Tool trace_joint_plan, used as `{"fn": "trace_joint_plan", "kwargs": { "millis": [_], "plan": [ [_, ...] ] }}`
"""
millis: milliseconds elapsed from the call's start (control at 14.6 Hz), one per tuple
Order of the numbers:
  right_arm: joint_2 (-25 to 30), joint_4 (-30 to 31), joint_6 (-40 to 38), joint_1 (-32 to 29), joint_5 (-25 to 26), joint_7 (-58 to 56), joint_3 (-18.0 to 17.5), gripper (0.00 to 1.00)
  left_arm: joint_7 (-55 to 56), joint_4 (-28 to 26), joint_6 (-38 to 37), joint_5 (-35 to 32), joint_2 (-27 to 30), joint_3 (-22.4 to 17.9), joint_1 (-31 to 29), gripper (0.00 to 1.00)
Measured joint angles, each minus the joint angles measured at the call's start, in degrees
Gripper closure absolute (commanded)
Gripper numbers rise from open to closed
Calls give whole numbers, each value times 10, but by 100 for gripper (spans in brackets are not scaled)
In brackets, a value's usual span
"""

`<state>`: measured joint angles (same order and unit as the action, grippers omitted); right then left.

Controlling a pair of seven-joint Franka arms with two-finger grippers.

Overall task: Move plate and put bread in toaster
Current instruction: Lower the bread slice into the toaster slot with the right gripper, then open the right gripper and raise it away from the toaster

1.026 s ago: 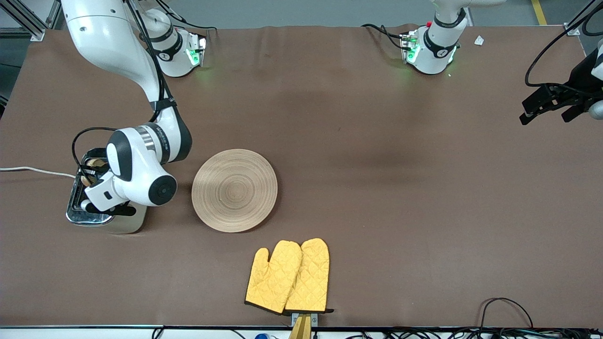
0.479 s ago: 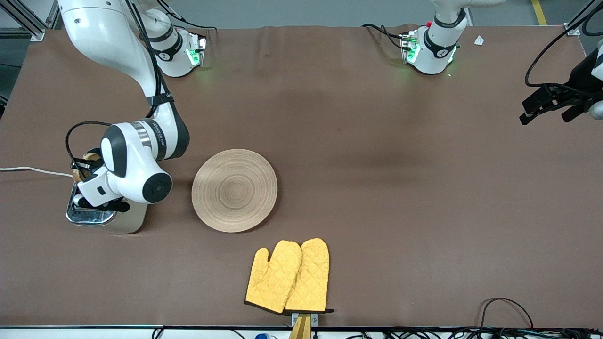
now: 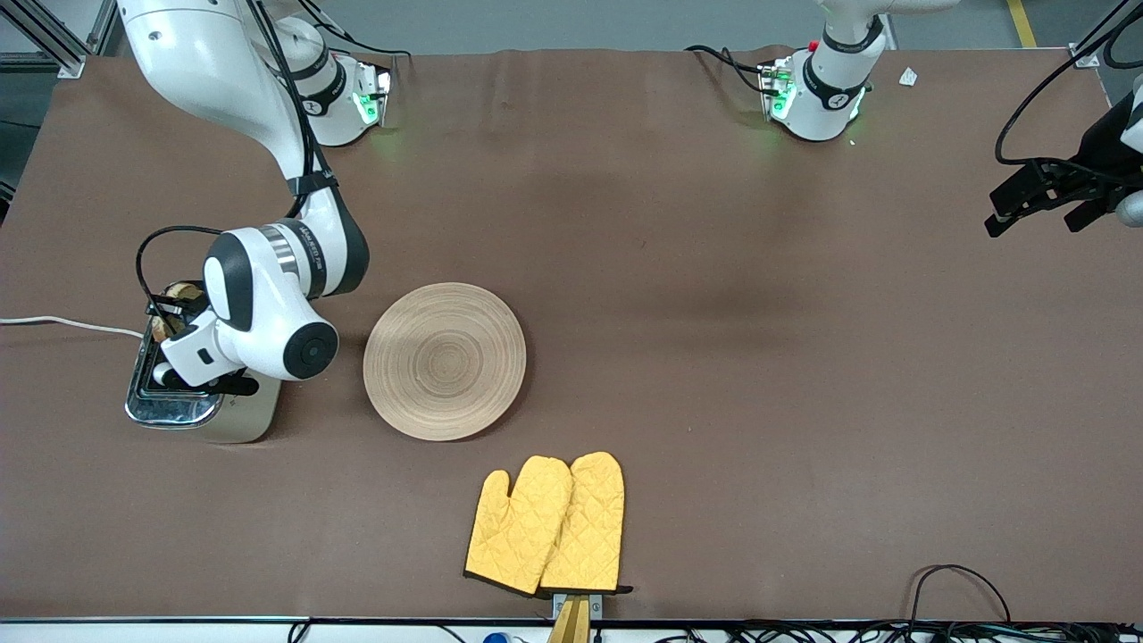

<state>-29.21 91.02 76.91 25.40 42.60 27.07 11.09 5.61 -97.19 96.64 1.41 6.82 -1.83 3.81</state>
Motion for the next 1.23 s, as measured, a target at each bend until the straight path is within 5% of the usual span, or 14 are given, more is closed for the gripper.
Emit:
{"fn": "trace_joint_plan", "kwargs": {
  "millis": [684, 821, 889, 958, 1232],
  "plan": [
    [15, 24, 88, -12, 4, 0, 6, 97, -10, -1, -1, 0, -3, -1, -13, 0],
    [10, 28, 115, -23, 4, 0, 6, 66, -10, -1, -1, 0, -3, -1, -13, 0],
    [6, 29, 129, -29, 4, 0, 6, 23, -10, -1, -1, 0, -3, -1, -13, 0],
    [0, 27, 140, -32, 4, 1, 6, 0, -10, -1, -1, 0, -3, -1, -13, 0],
    [-14, -28, 151, -32, -57, 6, 5, 0, -10, -1, -1, 0, -3, -1, -13, 0]
  ]
}}
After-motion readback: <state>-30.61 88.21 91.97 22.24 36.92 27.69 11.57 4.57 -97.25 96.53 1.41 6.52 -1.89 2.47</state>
